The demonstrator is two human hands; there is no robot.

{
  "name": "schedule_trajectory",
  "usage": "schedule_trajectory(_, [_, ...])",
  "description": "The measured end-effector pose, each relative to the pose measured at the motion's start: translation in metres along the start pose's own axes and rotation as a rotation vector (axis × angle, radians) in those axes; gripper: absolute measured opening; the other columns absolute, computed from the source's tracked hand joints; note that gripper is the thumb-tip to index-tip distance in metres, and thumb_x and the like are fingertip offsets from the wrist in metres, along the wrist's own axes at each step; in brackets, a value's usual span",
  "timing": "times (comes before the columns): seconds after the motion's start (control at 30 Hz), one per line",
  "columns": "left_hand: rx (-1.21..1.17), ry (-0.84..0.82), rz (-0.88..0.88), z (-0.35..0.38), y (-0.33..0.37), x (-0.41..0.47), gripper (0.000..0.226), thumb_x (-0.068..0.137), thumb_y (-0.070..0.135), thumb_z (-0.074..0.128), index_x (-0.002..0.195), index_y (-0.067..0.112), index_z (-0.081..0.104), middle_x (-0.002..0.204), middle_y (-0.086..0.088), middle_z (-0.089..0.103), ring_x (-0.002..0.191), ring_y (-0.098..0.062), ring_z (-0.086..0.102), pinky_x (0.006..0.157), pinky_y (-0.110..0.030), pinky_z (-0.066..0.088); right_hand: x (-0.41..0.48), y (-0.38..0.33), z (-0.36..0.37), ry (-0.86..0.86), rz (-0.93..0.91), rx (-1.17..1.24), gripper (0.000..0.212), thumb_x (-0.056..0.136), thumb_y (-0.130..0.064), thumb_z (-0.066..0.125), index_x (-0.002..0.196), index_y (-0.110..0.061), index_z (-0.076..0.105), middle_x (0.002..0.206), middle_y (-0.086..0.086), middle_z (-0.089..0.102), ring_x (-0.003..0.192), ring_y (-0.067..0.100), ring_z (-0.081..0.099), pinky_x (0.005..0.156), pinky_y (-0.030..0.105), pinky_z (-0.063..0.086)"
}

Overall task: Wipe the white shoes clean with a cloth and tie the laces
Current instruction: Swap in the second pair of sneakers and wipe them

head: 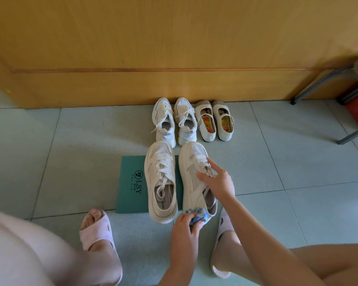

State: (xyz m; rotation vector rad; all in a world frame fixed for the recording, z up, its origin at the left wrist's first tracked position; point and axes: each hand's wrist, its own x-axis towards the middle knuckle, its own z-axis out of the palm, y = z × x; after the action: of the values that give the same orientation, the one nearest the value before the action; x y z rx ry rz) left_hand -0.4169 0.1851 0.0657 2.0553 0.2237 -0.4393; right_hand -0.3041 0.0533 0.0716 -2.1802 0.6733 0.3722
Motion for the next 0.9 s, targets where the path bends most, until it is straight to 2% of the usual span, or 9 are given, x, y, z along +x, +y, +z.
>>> schedule_trajectory(0.17, [-0.13, -0.024, -0.08, -0.011, -0.001, -0.013, 0.013, 0.088, 0.022, 0.063, 0.1, 0.018, 0.066, 0.09, 0.004, 0.063, 0.079, -0.006, 0.06, 0.07, -0.018, 0.051, -0.003, -0.005, 0.003, 0.01, -0.001, -0.037, 0.067, 0.08, -0.05, 0.065, 0.138, -0.051, 0.031, 0.125, 0.0, 0.061, 0.077, 0.012, 0.066, 0.058, 0.03, 0.058])
schedule_trajectory(0.33, [-0.408, 0.076, -0.046, -0.039, 0.027, -0.003, 0.011, 0.086, 0.021, 0.066, 0.097, 0.021, 0.065, 0.086, 0.003, 0.068, 0.076, 0.002, 0.063, 0.064, -0.011, 0.048, -0.01, -0.013, 0.012, 0.07, -0.027, -0.111, 0.066, 0.079, -0.051, 0.065, 0.138, -0.047, 0.035, 0.127, -0.007, 0.058, 0.094, 0.011, 0.059, 0.055, 0.021, 0.041])
schedule_trajectory(0.47, [-0.408, 0.156, -0.042, -0.054, 0.037, 0.018, 0.016, 0.086, 0.026, 0.065, 0.101, 0.019, 0.066, 0.089, 0.005, 0.069, 0.08, -0.004, 0.065, 0.067, -0.012, 0.048, -0.011, -0.019, 0.014, 0.084, -0.035, -0.173, 0.067, 0.081, -0.05, 0.064, 0.14, -0.043, 0.035, 0.131, -0.008, 0.053, 0.108, 0.013, 0.056, 0.062, 0.024, 0.037])
schedule_trajectory(0.57, [-0.469, 0.196, -0.081, -0.062, 0.037, 0.033, 0.02, 0.085, 0.028, 0.066, 0.101, 0.015, 0.067, 0.092, -0.002, 0.07, 0.083, -0.012, 0.067, 0.069, -0.019, 0.052, -0.014, -0.022, 0.013, 0.077, -0.023, -0.181, 0.062, 0.084, -0.054, 0.058, 0.14, -0.039, 0.037, 0.136, -0.008, 0.05, 0.118, 0.014, 0.051, 0.07, 0.026, 0.039])
schedule_trajectory(0.63, [-0.588, 0.204, -0.108, -0.068, 0.042, 0.039, 0.012, 0.086, 0.022, 0.066, 0.097, 0.017, 0.066, 0.091, -0.003, 0.069, 0.081, -0.013, 0.067, 0.065, -0.019, 0.054, -0.02, -0.026, 0.013, 0.178, -0.062, -0.15, 0.051, 0.089, -0.054, 0.05, 0.135, -0.035, 0.047, 0.138, -0.009, 0.049, 0.126, 0.013, 0.043, 0.086, 0.031, 0.043])
schedule_trajectory(0.7, [-0.714, 0.215, -0.14, -0.076, 0.049, 0.046, 0.008, 0.087, 0.019, 0.065, 0.095, 0.017, 0.062, 0.092, -0.004, 0.068, 0.082, -0.016, 0.068, 0.062, -0.02, 0.056, -0.029, -0.038, 0.013, 0.262, -0.159, -0.032, 0.039, 0.092, -0.047, 0.049, 0.127, -0.03, 0.057, 0.132, -0.008, 0.055, 0.121, 0.008, 0.044, 0.088, 0.027, 0.043])
schedule_trajectory(0.73, [-0.772, 0.222, -0.161, -0.08, 0.052, 0.049, 0.012, 0.087, 0.017, 0.065, 0.097, 0.015, 0.06, 0.093, -0.004, 0.068, 0.082, -0.017, 0.068, 0.062, -0.022, 0.057, -0.034, -0.048, 0.012, 0.22, -0.189, 0.093, 0.035, 0.093, -0.042, 0.049, 0.123, -0.027, 0.061, 0.125, -0.007, 0.06, 0.11, 0.004, 0.051, 0.08, 0.02, 0.044])
schedule_trajectory(0.83, [-0.921, 0.239, -0.234, -0.091, 0.059, 0.06, 0.023, 0.088, 0.012, 0.063, 0.106, 0.008, 0.049, 0.085, -0.006, 0.068, 0.071, -0.019, 0.07, 0.06, -0.025, 0.059, -0.051, -0.076, 0.008, -0.145, -0.211, 0.463, 0.027, 0.095, -0.03, 0.052, 0.114, -0.016, 0.065, 0.102, -0.001, 0.069, 0.073, -0.008, 0.061, 0.059, 0.007, 0.043])
schedule_trajectory(0.9, [-0.951, 0.251, -0.242, -0.098, 0.061, 0.067, 0.022, 0.089, 0.013, 0.063, 0.104, 0.008, 0.048, 0.082, -0.007, 0.068, 0.065, -0.017, 0.07, 0.055, -0.023, 0.058, -0.054, -0.08, 0.01, -0.266, -0.255, 0.451, 0.022, 0.092, -0.027, 0.057, 0.111, -0.019, 0.065, 0.093, -0.008, 0.069, 0.074, -0.011, 0.063, 0.06, 0.007, 0.046])
